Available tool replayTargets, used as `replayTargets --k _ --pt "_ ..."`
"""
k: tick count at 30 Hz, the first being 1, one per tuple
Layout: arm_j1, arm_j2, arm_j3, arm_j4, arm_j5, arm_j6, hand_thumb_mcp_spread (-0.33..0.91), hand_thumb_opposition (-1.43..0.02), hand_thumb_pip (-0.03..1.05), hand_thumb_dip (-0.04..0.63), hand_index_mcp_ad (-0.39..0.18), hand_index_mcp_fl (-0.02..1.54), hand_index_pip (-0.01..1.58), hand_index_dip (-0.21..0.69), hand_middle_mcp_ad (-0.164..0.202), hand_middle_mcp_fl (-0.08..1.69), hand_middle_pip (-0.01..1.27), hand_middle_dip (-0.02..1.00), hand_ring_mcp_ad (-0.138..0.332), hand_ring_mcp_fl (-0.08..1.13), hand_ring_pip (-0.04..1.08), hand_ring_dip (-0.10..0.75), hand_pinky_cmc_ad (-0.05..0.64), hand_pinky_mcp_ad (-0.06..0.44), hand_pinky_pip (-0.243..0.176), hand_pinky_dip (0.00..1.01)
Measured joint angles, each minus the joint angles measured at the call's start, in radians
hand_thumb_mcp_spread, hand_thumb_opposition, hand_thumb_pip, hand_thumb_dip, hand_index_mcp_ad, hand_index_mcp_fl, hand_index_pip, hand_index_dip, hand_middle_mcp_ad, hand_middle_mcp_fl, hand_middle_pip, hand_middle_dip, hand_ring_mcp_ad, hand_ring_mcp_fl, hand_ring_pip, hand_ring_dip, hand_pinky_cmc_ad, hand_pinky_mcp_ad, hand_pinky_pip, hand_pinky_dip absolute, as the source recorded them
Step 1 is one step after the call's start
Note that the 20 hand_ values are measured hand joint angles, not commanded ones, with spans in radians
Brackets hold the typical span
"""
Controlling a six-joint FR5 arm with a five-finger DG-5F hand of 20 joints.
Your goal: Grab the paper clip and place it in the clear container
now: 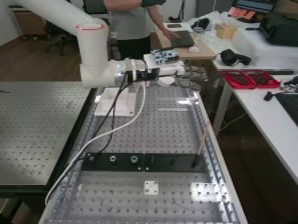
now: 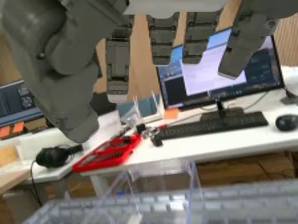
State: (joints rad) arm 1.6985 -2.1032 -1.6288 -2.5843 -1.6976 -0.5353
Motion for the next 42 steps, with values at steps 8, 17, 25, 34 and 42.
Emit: replayTargets --k 8,17,25,34,42 --pt "-0.015 0.165 -0.042 -0.005 -0.033 -0.008 0.25 -0.82 0.65 0.253 -0.188 0.0 0.71 0.01 0.068 0.01 0.12 0.17 0.115 0.0 0.13 0.106 0.347 0.279 -0.096 0.43" --pt "-0.06 0.306 -0.029 -0.207 -0.05 -0.06 0.25 -0.81 0.57 0.239 -0.171 0.04 0.38 0.061 0.068 0.01 0.12 0.17 0.126 0.0 0.1 0.11 0.365 0.283 -0.098 0.43" --pt "-0.089 0.348 -0.023 -0.271 -0.01 -0.105 0.27 -0.8 0.54 0.239 -0.164 0.06 0.26 0.126 0.066 0.01 0.12 0.17 0.126 0.0 0.09 0.11 0.363 0.29 -0.098 0.43" --pt "-0.102 0.376 -0.031 -0.294 0.04 -0.133 0.26 -0.79 0.52 0.236 -0.164 0.05 0.2 0.152 0.066 0.01 0.12 0.17 0.126 0.0 0.09 0.11 0.382 0.29 -0.105 0.43" --pt "-0.124 0.387 -0.036 -0.303 0.056 -0.149 0.27 -0.79 0.53 0.232 -0.164 0.08 0.2 0.169 0.066 0.01 0.12 0.17 0.127 0.0 0.09 0.11 0.379 0.29 -0.108 0.43"
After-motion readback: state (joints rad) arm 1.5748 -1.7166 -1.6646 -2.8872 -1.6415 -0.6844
